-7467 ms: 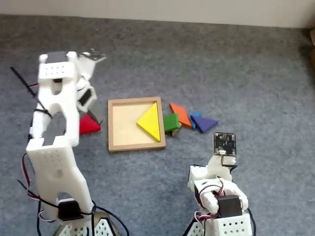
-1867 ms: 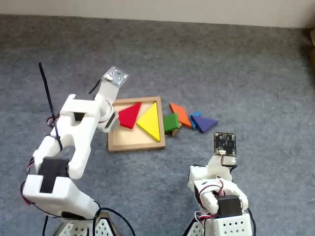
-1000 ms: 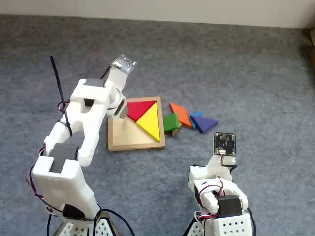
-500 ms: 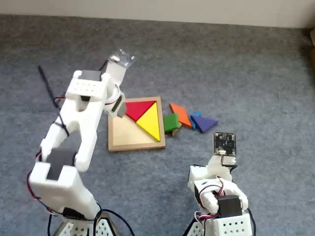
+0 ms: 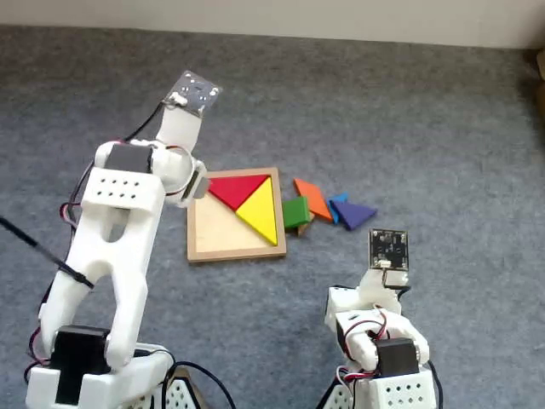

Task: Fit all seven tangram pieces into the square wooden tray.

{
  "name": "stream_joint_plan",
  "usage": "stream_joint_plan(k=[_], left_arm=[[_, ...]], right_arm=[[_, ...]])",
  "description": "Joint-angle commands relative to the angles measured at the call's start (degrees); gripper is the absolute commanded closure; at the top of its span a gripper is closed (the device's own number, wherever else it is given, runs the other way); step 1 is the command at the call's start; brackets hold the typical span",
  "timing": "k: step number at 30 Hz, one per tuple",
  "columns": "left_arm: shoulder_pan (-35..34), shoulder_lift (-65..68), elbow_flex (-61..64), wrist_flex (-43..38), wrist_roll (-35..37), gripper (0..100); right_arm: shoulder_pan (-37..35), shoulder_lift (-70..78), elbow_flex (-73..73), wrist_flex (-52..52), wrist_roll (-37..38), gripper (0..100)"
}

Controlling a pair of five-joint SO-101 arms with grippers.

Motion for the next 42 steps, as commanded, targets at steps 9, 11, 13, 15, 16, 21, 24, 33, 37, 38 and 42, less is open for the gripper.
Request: stream_joint_plan(k=[9, 11, 13, 15, 16, 21, 24, 33, 37, 38, 42], left_arm=[[-2.59, 0.57, 7.69, -13.89, 1.85, 79], [-3.47, -2.33, 7.87, -12.92, 3.34, 79], [-4.26, -6.02, 7.78, -10.46, 3.69, 79], [-5.05, -9.8, 7.87, -8.18, 3.69, 79], [-5.58, -11.56, 7.87, -6.86, 3.69, 79], [-8.84, -18.33, 8.22, -0.7, 3.78, 79], [-9.63, -21.85, 11.47, -0.35, 3.78, 79], [-9.63, -32.75, 22.2, -0.53, 3.78, 79], [-9.27, -36.09, 26.07, -0.26, 3.78, 79], [-9.27, -36.62, 27.21, -0.35, 3.78, 79], [-9.27, -38.2, 31.08, -0.09, 3.43, 78]], right_arm=[[0.66, -0.84, 5.76, 0.31, 0.62, 97.7], [0.66, -0.84, 5.76, 0.31, 0.62, 97.7], [0.66, -0.84, 5.76, 0.31, 0.62, 97.7], [0.66, -0.84, 5.76, 0.31, 0.62, 97.7], [0.66, -0.84, 5.76, 0.31, 0.62, 97.7], [0.66, -0.84, 5.76, 0.31, 0.62, 97.7], [0.66, -0.84, 5.76, 0.31, 0.62, 97.7], [0.66, -0.84, 5.76, 0.31, 0.62, 97.7], [0.66, -0.84, 5.76, 0.31, 0.62, 97.7], [0.66, -0.84, 5.76, 0.31, 0.62, 97.7], [0.66, -0.84, 5.76, 0.31, 0.62, 97.7]])
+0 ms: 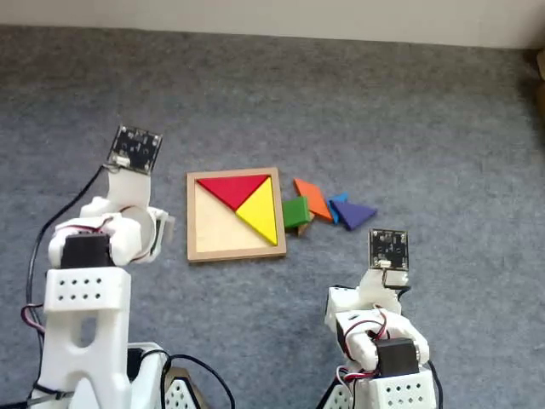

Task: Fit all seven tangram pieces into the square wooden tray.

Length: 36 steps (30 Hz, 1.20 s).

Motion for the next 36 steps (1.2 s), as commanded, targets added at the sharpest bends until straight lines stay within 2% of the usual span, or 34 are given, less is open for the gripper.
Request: stream_joint_plan(k=[1, 13, 24, 26, 29, 31, 33, 36], left_arm=[[-0.4, -2.86, 2.95, 0.62, 0.09, 78], [-0.48, -17.45, 18.24, -3.08, 0.26, 78], [-0.57, -32.57, 30.37, -2.99, 0.35, 78], [-0.66, -34.68, 32.48, -2.99, 0.35, 78], [-0.66, -38.2, 36.09, -2.99, 0.35, 78], [-0.66, -40.75, 38.64, -2.99, 0.35, 78], [-0.84, -43.74, 41.36, -2.99, 0.35, 78], [-0.84, -48.66, 45.14, -2.64, 0.35, 78]], right_arm=[[0.66, -0.84, 5.76, 0.31, 0.62, 97.7], [0.66, -0.84, 5.76, 0.31, 0.62, 97.7], [0.31, -0.84, 5.76, 0.31, 1.05, 97.7], [0.48, -0.84, 5.49, 0.48, 7.65, 97.7], [3.21, -0.84, 3.12, -0.66, 25.93, 97.7], [5.58, -0.84, -0.57, -2.24, 34.11, 97.7], [7.69, -0.31, -3.82, -2.59, 35.08, 98.5], [9.27, -0.22, -8.13, -2.42, 28.84, 99.4]])
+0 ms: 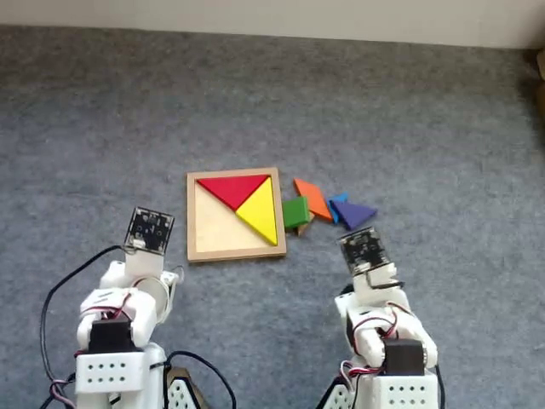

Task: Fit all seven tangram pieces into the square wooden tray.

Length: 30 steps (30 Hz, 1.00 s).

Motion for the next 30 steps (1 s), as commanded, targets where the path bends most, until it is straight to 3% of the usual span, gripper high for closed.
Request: stream_joint_plan(k=[1, 6, 11, 16, 23, 30], left_arm=[[-0.84, -7.34, 3.56, -0.62, 0.35, 78], [-0.57, -13.76, 4.18, 3.08, 0.44, 78], [-0.84, -13.23, 4.18, 4.31, 0.44, 79], [-0.84, -13.14, 4.18, 5.01, 0.44, 79], [-0.92, -13.14, 4.18, 12.04, 0.44, 79], [-0.57, -13.14, 4.18, 14.77, 0.35, 79]], right_arm=[[1.71, -0.13, -7.43, -1.36, -4.31, 99.4], [1.27, 4.18, -16.4, -1.89, -5.27, 99.3], [-2.15, 24.04, -30.2, -2.68, -5.54, 99.3], [-7.16, 45.67, -46.02, -2.68, -12.66, 98.6], [-11.91, 68.7, -61.23, -2.68, -24.44, 89.1], [-16.57, 83.82, -68.35, -2.77, -25.14, 89.0]])
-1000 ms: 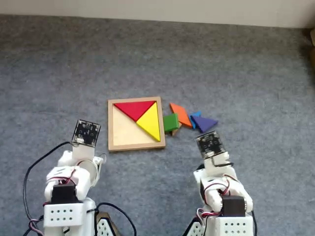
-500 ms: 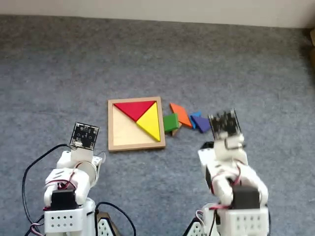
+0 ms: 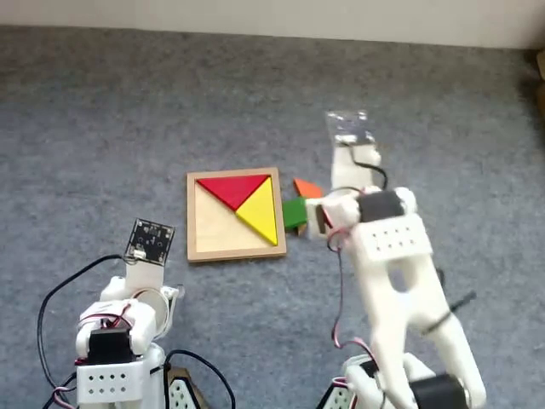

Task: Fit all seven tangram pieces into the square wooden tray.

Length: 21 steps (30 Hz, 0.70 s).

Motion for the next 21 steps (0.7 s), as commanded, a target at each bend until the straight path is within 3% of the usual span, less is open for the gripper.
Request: stream_joint_plan(k=[1, 13, 21], left_arm=[[-0.31, -2.42, 1.1, 1.14, 0.35, 79], [-0.31, -2.42, 1.1, 1.14, 0.35, 79], [-0.57, -2.51, 1.1, 1.23, 0.35, 79]], right_arm=[[-2.77, 4.88, -5.49, -1.63, -0.79, 89.0], [-3.65, 18.07, -6.02, -12.53, -0.79, 89.0], [-3.82, 19.3, -6.11, -14.02, -0.79, 89.0]])
